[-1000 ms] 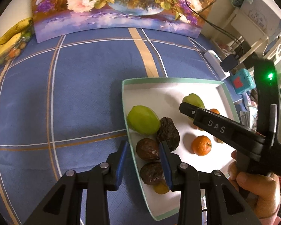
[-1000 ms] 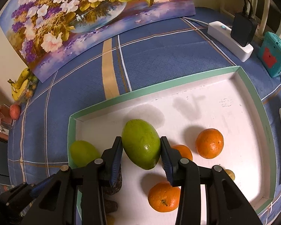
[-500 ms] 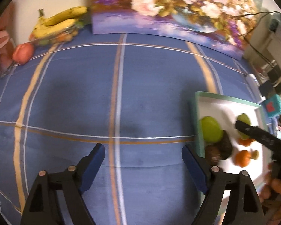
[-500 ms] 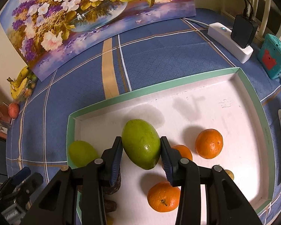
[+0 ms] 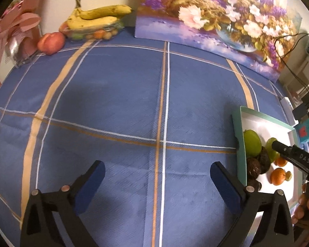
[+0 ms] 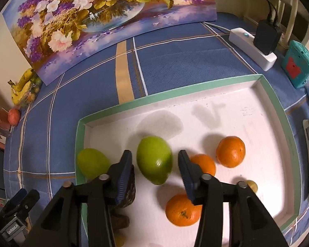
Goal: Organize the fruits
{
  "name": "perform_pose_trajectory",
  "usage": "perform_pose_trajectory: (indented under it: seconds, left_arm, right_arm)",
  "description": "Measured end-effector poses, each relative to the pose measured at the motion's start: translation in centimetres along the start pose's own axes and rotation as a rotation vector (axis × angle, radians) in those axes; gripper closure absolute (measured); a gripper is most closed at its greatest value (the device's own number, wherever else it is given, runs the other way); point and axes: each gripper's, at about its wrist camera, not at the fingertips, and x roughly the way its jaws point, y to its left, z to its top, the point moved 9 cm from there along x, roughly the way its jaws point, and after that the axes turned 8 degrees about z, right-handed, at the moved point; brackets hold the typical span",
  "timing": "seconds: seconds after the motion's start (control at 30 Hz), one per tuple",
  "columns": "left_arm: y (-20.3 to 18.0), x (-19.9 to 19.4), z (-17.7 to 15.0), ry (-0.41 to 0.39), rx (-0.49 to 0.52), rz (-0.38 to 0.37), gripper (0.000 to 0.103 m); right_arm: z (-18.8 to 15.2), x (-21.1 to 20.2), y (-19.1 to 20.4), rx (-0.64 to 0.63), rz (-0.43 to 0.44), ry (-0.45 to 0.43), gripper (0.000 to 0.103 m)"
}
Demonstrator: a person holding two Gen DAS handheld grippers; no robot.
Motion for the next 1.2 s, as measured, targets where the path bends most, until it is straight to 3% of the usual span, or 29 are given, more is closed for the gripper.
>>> perform_pose_trajectory:
  seconds: [0.13,0.4,0.53,0.63,0.73,1.2]
  left_arm:
    - [0.5,-2.2,-1.0,-0.041,0.029,0.019,0.000]
    - [1.3,-5.8,-3.1,-0.113,0.087,0.110,0.000]
    - [1.6,-7.1,-3.9,-0.135,0.083,0.121,0.000]
    - [2.1,-7.6,-4.2,-0.144,0.077,0.184,0.000]
    - [2.3,-7.6,-4.3,-0.142,0.073,0.194,0.000]
    - [2.6,-6.6,-5.0,-0.085,0.079,0.229,0.000]
  right_arm:
    - [-1.3,-1.1,0.6,-0.010,0.002,-0.006,0.050]
    - [-4.9,-5.7,2.6,-0.103,-0.013,-0.081,0.017]
    - [-6.7,-7.5,3.0,-0.137,-0.025,-0.134,0.015]
    - [-8.5,-7.6,3.0,-0.153,-0.034,-0.127,0.015]
    - [-9.6,-7.1,2.9,-0.160,-0.041,-0.098,0.015]
    - [-9.8,-6.7,3.6,-0.192,-0.039,-0.089,0.015]
